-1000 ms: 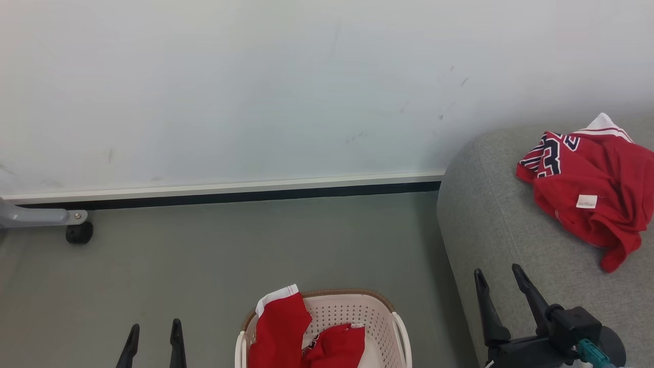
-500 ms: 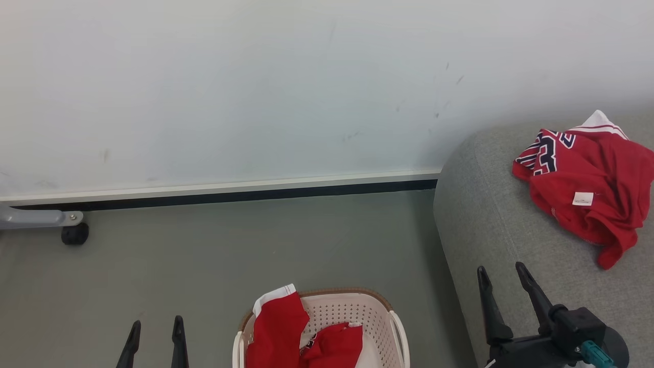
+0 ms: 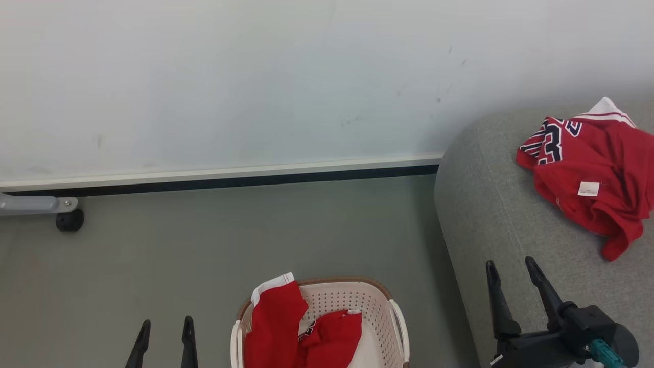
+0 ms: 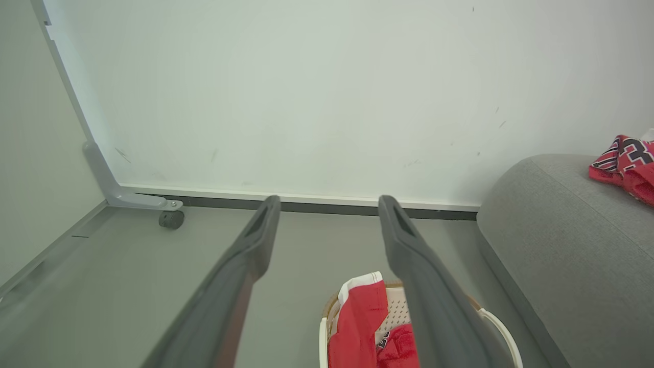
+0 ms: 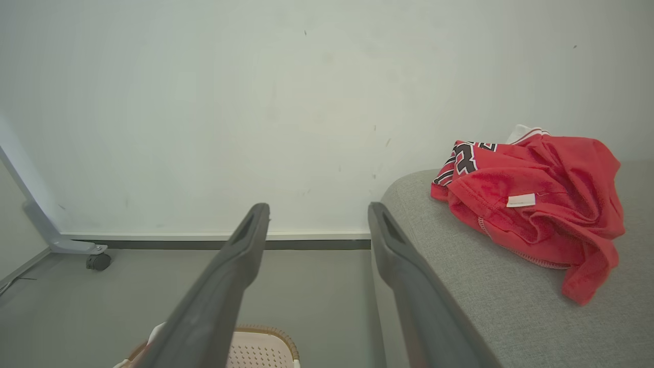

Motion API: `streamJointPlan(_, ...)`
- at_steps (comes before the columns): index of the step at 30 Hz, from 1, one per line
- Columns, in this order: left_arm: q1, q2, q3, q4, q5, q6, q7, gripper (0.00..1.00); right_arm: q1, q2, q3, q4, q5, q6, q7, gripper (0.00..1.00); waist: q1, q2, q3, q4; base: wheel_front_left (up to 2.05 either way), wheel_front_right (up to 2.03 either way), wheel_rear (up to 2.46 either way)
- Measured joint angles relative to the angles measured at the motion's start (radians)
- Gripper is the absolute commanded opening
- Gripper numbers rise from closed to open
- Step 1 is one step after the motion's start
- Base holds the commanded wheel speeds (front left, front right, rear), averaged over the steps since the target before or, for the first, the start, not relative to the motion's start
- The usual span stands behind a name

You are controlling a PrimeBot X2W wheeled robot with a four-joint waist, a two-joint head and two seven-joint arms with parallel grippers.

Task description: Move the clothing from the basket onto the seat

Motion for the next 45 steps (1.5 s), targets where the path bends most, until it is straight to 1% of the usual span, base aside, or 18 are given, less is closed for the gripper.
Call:
streamJointPlan(6,-0.049,0.000,-0.044,0.007,0.018,-0.011,0.000,1.00,-0.010,-0.009,-0.032,-0.018,0.000,0.000,0.000,1.00,0.0000,0.0000,0.052,-0.003,0.00,0.00,0.00)
streamJointPlan(7,-0.066,-0.002,-0.054,0.013,0.021,-0.019,0.001,1.00,-0.014,-0.014,-0.040,-0.020,-0.001,0.000,0.000,1.00,0.0001,0.0001,0.063,-0.003,0.00,0.00,0.00)
streamJointPlan(13,-0.165,-0.027,-0.119,0.074,0.055,-0.040,0.025,1.00,-0.051,-0.039,-0.067,-0.042,-0.011,0.000,0.000,1.00,0.0001,0.0001,0.135,-0.012,0.00,0.00,0.00)
streamJointPlan(20,-0.282,-0.058,-0.196,0.193,0.094,-0.063,0.072,1.00,-0.120,-0.065,-0.078,-0.077,-0.029,0.002,0.000,1.00,0.0002,0.0001,0.227,-0.032,0.00,0.00,0.00)
streamJointPlan(24,-0.359,-0.075,-0.248,0.274,0.129,-0.078,0.106,1.00,-0.167,-0.074,-0.077,-0.095,-0.039,0.009,0.000,1.00,0.0003,0.0001,0.281,-0.045,0.00,0.00,0.00)
streamJointPlan(33,-0.551,-0.106,-0.336,0.442,0.184,-0.097,0.170,1.00,-0.267,-0.097,-0.108,-0.153,-0.055,0.012,0.000,1.00,0.0003,0.0002,0.406,-0.072,0.00,0.00,0.00)
streamJointPlan(36,-0.596,-0.109,-0.361,0.492,0.193,-0.098,0.184,1.00,-0.304,-0.108,-0.113,-0.175,-0.059,0.018,0.000,1.00,0.0003,0.0002,0.449,-0.078,0.00,0.00,0.00)
streamJointPlan(45,-0.713,-0.115,-0.421,0.619,0.204,-0.098,0.214,1.00,-0.397,-0.138,-0.131,-0.253,-0.081,0.019,-0.001,1.00,0.0002,0.0002,0.576,-0.088,0.00,0.00,0.00)
